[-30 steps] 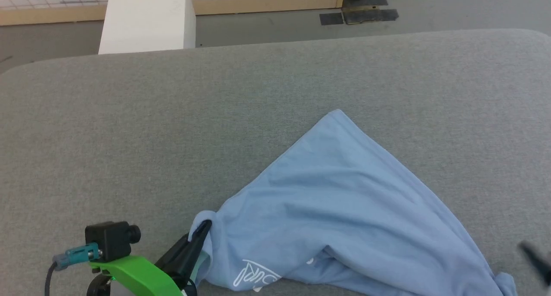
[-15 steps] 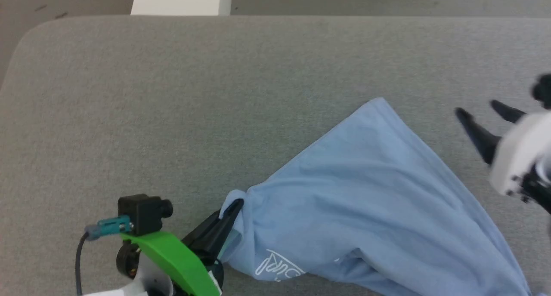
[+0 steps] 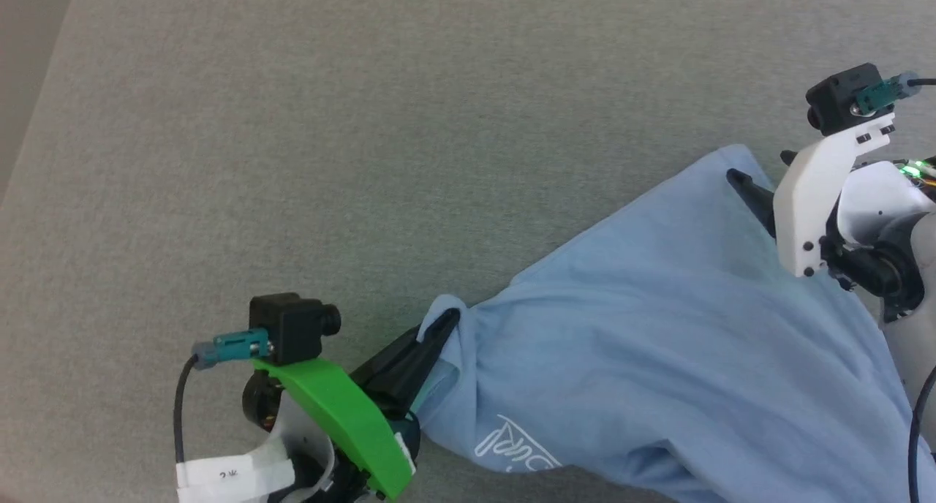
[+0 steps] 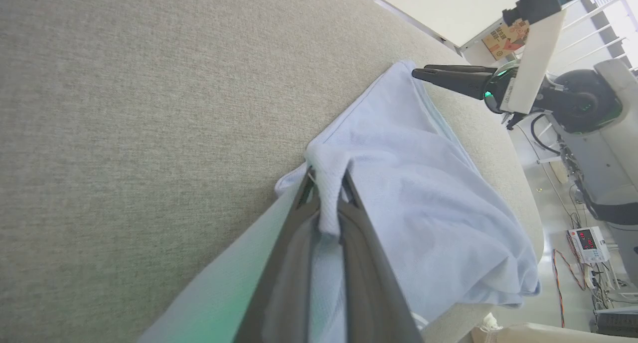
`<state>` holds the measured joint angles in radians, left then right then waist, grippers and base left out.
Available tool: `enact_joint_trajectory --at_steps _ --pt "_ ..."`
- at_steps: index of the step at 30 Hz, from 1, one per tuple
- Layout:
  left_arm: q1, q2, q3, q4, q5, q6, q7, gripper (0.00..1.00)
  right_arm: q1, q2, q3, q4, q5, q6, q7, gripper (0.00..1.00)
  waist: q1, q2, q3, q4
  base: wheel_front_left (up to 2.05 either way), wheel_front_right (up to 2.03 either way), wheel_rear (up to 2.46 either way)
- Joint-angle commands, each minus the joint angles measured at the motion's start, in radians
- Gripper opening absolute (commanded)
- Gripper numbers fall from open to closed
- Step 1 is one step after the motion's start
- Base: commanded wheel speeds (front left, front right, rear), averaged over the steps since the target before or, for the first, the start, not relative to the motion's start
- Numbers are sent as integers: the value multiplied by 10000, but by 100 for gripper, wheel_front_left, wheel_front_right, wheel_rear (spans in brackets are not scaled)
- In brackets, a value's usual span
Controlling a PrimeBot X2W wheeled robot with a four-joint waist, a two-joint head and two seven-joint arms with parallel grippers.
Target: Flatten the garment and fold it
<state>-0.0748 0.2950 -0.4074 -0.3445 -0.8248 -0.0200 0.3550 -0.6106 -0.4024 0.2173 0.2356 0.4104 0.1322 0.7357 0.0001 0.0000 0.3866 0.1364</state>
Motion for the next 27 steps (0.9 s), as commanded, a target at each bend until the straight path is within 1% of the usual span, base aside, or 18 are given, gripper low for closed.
enact_joint_trajectory --at_steps 1,4,5,6,7,8,9,11,15,20,23,25,27 --pt "-247 -73 -39 64 142 -111 -46 0 -181 -77 50 175 86 -15 -170 100 -1 0 394 401 0 0 0" --pt "-354 -141 -94 191 117 -183 -88 0 -257 -167 142 629 157 -15 -157 100 -1 0 478 512 0 0 0" --pt "-375 -150 -97 231 109 -197 -100 0 -253 -174 209 726 198 -15 -86 96 -1 0 479 533 0 0 0" --pt "-394 -158 -96 274 96 -209 -114 0 -245 -206 352 783 265 -15 17 53 -1 0 478 554 0 0 0" --pt "-403 -163 -88 303 83 -214 -128 0 -237 -221 437 805 340 -15 89 39 -1 0 473 562 0 0 0" --pt "-406 -167 -74 337 62 -219 -144 0 -237 -240 534 804 442 -15 164 10 -1 0 461 564 0 0 0" --pt "-406 -167 -62 364 47 -224 -158 0 -242 -283 639 783 489 -15 216 0 -1 0 447 560 0 0 0" --pt "-411 -175 -37 429 9 -232 -188 0 -258 -417 833 759 547 -15 303 0 -1 0 403 552 0 0 0" --pt "-434 -238 72 525 -165 -291 -322 0 -350 -485 923 750 648 -15 38 0 -1 0 221 493 0 0 0" --pt "-646 -194 412 701 -79 -324 -716 0 -471 -296 747 774 699 -15 -1049 0 -1 0 -323 299 0 0 0" --pt "-944 -129 779 913 409 -148 -1245 0 -472 -127 472 810 663 -15 -1914 0 -1 0 -776 119 0 0 0" --pt "-1233 -171 1174 1078 831 89 -1868 0 -424 -25 335 844 615 -15 -2466 0 -1 0 -1148 -46 0 0 0" --pt "-1501 -49 1354 1275 1303 224 -2224 0 -362 53 182 882 590 -15 -2934 0 -1 0 -1530 -230 0 0 0"
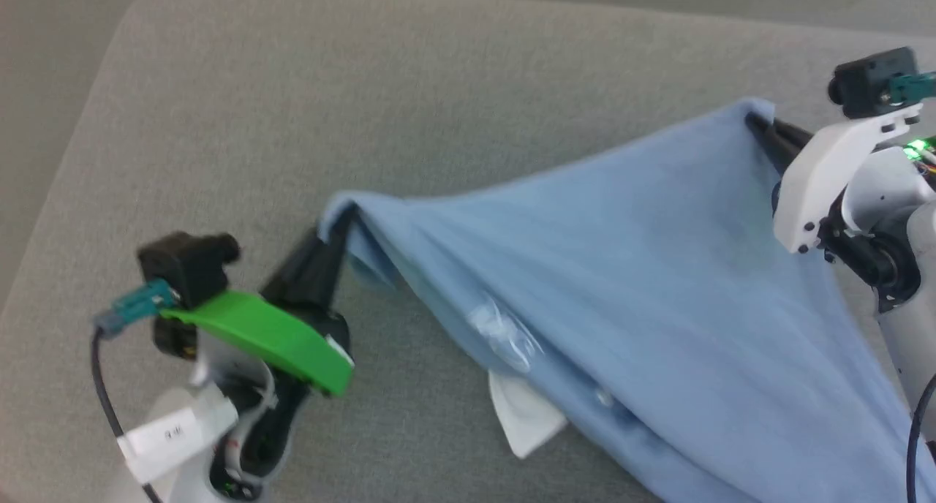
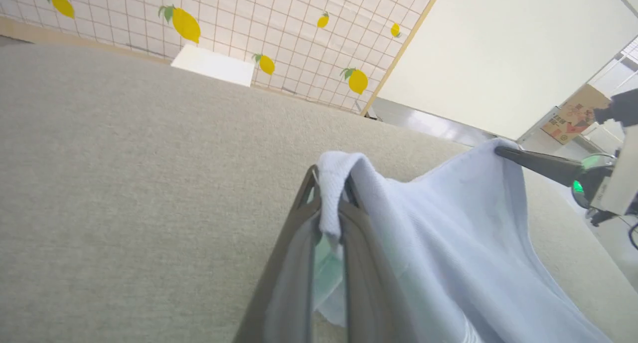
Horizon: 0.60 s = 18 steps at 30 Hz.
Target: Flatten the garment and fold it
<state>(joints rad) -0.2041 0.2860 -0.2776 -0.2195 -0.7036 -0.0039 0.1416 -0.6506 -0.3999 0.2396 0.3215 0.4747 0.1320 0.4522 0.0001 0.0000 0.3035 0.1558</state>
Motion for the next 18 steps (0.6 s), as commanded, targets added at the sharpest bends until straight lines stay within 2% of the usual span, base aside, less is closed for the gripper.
enact_joint_trajectory --at_steps 1,10,18 --pt "-353 87 113 117 241 106 -188 0 68 55 -114 29 -75 -13 -299 0 -1 0 -900 -524 0 0 0" --pt "-2096 925 199 458 1232 278 491 0 -1 256 -1094 -443 -773 -13 -1256 0 -1 0 -2472 -1245 0 0 0" --pt "-4292 1315 6 1236 1529 32 1536 0 -648 602 -1434 -1116 -1213 -13 -789 0 -1 0 -3430 -1691 0 0 0"
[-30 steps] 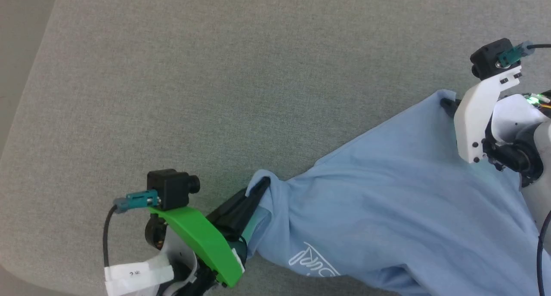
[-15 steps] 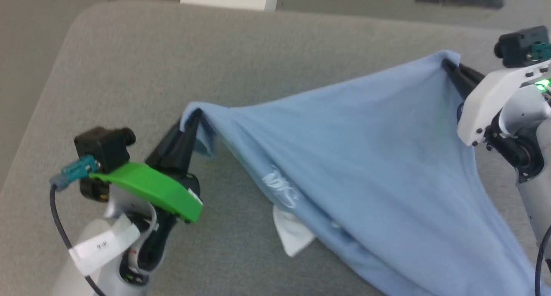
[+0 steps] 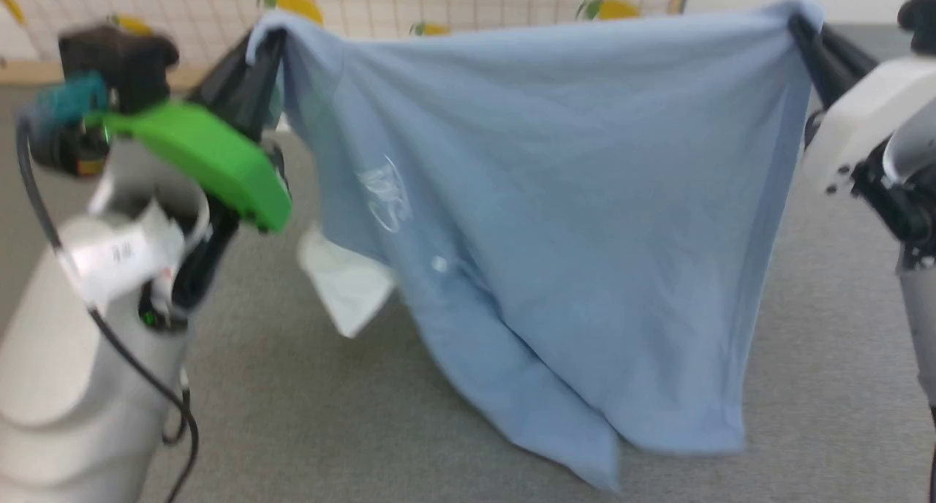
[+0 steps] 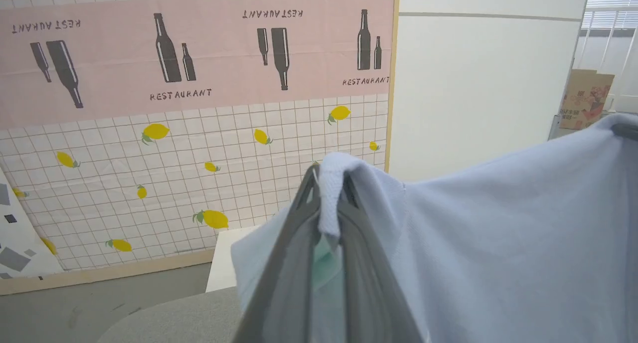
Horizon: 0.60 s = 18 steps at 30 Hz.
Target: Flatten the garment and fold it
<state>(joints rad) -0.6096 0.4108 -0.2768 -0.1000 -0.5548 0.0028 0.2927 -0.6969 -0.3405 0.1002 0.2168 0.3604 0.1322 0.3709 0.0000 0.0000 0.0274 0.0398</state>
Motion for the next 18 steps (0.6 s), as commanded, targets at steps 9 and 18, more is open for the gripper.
enact_joint_trajectory --at_steps 9,18 --pt "-2920 75 -112 2208 358 -236 484 0 -1848 203 -305 -70 -533 -15 579 0 0 0 -928 -734 0 0 0" --pt "-5379 -241 -386 4217 863 -274 475 0 -3713 551 -320 1426 -1165 -15 608 0 0 0 -145 -834 0 0 0"
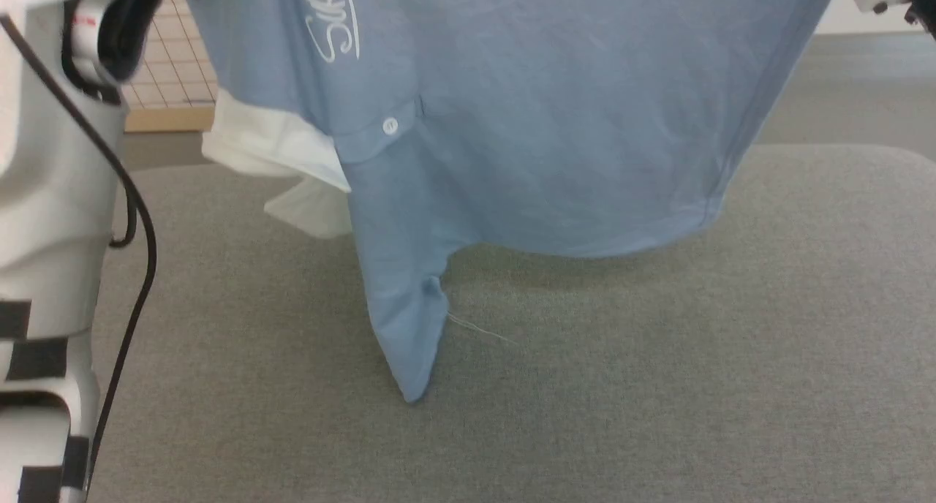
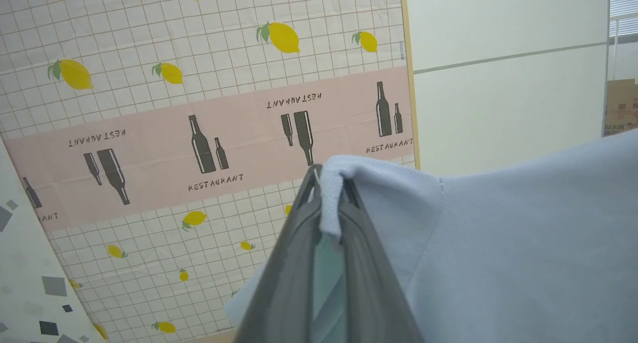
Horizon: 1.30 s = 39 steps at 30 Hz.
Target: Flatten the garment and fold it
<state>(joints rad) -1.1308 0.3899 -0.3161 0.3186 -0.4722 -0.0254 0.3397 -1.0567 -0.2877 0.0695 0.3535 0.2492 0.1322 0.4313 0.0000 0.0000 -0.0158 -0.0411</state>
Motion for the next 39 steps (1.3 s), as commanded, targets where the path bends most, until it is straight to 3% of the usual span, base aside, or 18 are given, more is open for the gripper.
enact_joint_trajectory --at_steps 1,12,21,28,33,39 --pt "-345 -69 3 162 44 18 17 0 -262 43 1 215 -120 -15 -20 0 0 0 407 -36 0 0 0" --pt "-2593 -422 222 1311 455 452 -1128 0 -2805 409 -428 2289 -1487 -15 -810 0 0 0 2870 -340 0 0 0" --pt "-4501 -856 328 2260 944 619 -3581 0 -4620 1035 -895 3681 -3210 -15 -2388 0 0 0 4197 -429 0 0 0" --pt "-4801 -967 160 3489 1133 89 -5586 0 -5060 846 -391 4727 -4649 -15 -3726 0 0 0 4600 -295 0 0 0" --pt "-4165 -1012 -86 4086 1159 -371 -5899 0 -4859 550 -17 5413 -5122 -15 -4415 0 0 0 4888 -211 0 0 0" --pt "-3212 -1070 -510 4360 724 -913 -5877 0 -4350 186 455 6285 -4871 -15 -5166 0 0 0 4920 -18 0 0 0"
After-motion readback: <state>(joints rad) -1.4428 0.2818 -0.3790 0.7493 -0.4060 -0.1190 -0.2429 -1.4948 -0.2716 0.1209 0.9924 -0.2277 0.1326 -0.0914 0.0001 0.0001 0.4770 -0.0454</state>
